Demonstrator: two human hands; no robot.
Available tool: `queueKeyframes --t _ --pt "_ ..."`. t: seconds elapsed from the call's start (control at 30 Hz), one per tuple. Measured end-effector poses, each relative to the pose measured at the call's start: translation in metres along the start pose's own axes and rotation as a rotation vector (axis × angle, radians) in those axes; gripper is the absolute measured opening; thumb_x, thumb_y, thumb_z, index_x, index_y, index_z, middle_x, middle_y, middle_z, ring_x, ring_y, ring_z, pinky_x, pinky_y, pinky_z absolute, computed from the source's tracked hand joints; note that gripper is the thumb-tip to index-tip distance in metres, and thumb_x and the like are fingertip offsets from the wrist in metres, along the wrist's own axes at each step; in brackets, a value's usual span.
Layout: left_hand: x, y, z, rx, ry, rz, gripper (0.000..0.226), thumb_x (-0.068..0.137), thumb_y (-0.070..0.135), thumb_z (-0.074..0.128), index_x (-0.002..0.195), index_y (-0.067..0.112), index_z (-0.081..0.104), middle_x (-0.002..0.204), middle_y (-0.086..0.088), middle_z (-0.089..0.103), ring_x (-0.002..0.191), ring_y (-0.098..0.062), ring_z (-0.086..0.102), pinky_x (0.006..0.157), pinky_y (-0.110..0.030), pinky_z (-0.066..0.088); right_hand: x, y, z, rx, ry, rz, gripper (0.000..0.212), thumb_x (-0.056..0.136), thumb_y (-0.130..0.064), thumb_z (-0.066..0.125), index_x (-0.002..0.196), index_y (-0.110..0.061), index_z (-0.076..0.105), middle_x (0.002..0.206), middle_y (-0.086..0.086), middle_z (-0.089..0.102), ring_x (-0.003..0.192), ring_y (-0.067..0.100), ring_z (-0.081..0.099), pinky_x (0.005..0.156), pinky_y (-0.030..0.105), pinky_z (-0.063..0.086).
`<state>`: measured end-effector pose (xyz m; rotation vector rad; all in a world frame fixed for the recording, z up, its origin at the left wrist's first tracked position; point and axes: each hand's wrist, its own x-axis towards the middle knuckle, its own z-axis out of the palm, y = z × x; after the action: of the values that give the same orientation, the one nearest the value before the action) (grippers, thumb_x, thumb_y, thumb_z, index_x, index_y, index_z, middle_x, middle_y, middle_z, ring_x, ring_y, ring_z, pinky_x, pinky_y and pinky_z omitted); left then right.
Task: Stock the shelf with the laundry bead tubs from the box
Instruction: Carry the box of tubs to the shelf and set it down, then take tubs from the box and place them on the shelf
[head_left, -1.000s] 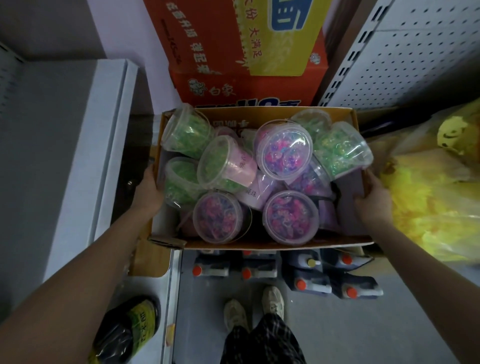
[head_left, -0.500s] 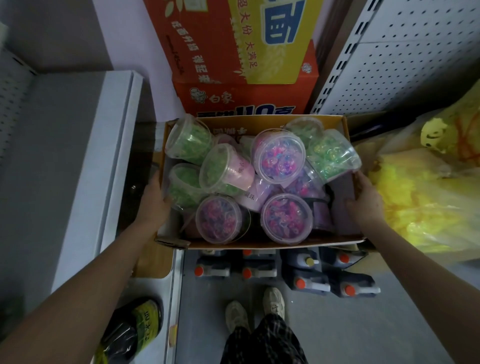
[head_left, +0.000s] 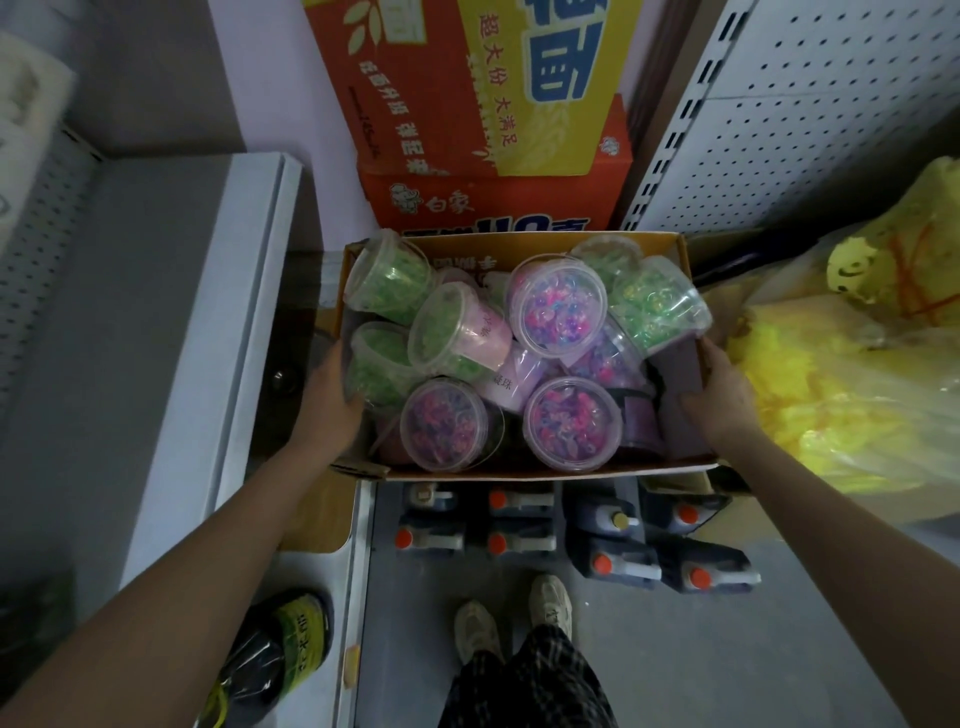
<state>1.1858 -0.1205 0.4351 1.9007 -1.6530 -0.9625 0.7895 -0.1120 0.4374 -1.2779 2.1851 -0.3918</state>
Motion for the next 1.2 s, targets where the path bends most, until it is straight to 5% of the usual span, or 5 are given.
queueKeyframes --t 0.33,0.63,0.8,0.93,1.2 --pt "-0.023 0.008 0.002 -0.037 -0.039 -0.071 0.059 0.09 0.007 0.058 0.143 0.016 0.033 0.139 -0.007 0.046 0.126 -0.02 0.046 0.101 -0.035 0.041 -0.043 -0.027 -0.011 0.034 -0.034 -0.11 0.044 0.088 -0.003 0.055 0.131 -0.004 0.047 0.126 0.02 0.056 0.112 0.037 0.053 0.084 0.035 0.041" --pt "-0.016 0.043 0.034 -0.238 0.02 -0.232 0.077 0.077 0.019 0.076 0.138 0.008 0.031 0.128 -0.007 0.049 0.119 -0.022 0.05 0.091 -0.029 0.044 -0.03 -0.068 0.004 0.248 -0.117 -0.09 0.074 0.082 -0.016 0.069 0.145 -0.018 0.03 0.138 0.009 0.049 0.127 0.026 0.047 0.101 0.041 0.044" --pt "-0.009 0.062 0.058 -0.396 -0.005 -0.336 0.073 0.078 0.019 0.075 0.134 0.012 0.03 0.117 0.004 0.051 0.106 -0.01 0.051 0.078 -0.019 0.042 -0.017 -0.089 0.007 0.223 -0.093 -0.236 0.066 0.083 -0.016 0.069 0.14 -0.011 0.037 0.135 0.008 0.05 0.125 0.023 0.045 0.092 0.025 0.035" --pt "0.002 0.064 0.074 -0.491 0.02 -0.373 0.078 0.072 0.024 0.08 0.132 0.015 0.031 0.124 -0.004 0.057 0.111 -0.019 0.057 0.096 -0.035 0.047 -0.008 -0.088 0.01 0.191 -0.099 -0.267 0.065 0.083 -0.019 0.07 0.139 -0.012 0.038 0.136 0.007 0.05 0.124 0.021 0.046 0.09 0.022 0.033" --pt "0.009 0.079 0.087 -0.476 0.225 -0.248 0.079 0.07 0.033 0.079 0.136 0.026 0.038 0.137 0.002 0.042 0.125 -0.015 0.045 0.102 -0.037 0.044 0.002 -0.071 0.013 0.182 -0.112 -0.284 0.07 0.082 -0.014 0.07 0.142 -0.014 0.034 0.141 0.006 0.046 0.129 0.021 0.042 0.1 0.031 0.036"
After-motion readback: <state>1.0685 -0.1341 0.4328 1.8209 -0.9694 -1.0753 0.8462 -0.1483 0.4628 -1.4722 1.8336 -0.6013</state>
